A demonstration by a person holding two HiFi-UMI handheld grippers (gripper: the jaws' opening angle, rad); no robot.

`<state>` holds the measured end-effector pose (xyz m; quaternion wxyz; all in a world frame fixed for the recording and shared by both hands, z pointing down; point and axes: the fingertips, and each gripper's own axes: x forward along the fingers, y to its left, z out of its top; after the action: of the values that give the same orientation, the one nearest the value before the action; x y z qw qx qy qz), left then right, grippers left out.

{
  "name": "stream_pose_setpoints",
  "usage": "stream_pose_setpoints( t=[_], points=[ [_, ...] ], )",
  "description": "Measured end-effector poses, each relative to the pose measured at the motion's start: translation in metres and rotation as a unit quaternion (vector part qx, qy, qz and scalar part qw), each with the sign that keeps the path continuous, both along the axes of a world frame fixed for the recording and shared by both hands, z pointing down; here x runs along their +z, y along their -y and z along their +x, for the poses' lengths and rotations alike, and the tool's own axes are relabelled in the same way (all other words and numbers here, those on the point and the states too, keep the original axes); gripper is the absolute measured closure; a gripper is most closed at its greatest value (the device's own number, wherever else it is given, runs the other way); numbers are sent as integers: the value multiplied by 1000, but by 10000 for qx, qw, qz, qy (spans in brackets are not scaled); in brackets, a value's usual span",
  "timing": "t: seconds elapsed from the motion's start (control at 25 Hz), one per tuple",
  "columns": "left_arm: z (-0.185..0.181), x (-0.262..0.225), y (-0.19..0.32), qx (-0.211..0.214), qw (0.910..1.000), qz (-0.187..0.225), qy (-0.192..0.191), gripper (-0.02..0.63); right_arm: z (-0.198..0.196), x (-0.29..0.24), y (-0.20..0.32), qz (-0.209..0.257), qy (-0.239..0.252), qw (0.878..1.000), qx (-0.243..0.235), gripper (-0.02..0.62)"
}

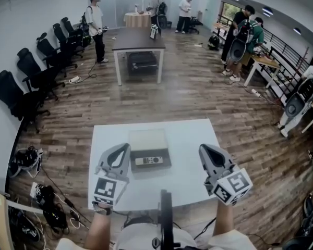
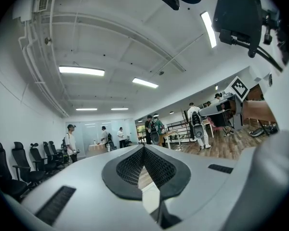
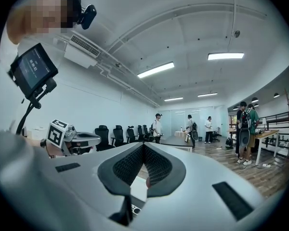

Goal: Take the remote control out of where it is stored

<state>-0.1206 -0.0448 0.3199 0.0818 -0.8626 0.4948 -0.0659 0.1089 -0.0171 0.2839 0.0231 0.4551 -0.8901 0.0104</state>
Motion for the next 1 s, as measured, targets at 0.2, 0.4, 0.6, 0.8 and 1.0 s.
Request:
stream_pose_setpoints(
  t=[0.2, 0.4, 0.6, 0.8, 1.0],
  points=[
    [-1, 11, 34, 99, 9998, -143, 12, 617, -5, 9, 34, -129, 3, 9999, 71, 597],
    [-9, 31, 61, 166, 9991, -358, 120, 617, -14, 25, 62, -261, -25, 9996, 137, 597],
    [-9, 61, 75, 338, 9967, -671, 298, 617, -24, 50, 78, -431, -30, 9990, 96, 597],
    [-1, 89, 87, 536, 9927, -1005, 385, 616, -27, 75, 92, -582, -69, 9982, 86, 597],
    [16, 119, 97, 894, 9852, -1428, 320, 617, -29, 95, 104, -751, -141, 9971, -8, 597]
  ],
)
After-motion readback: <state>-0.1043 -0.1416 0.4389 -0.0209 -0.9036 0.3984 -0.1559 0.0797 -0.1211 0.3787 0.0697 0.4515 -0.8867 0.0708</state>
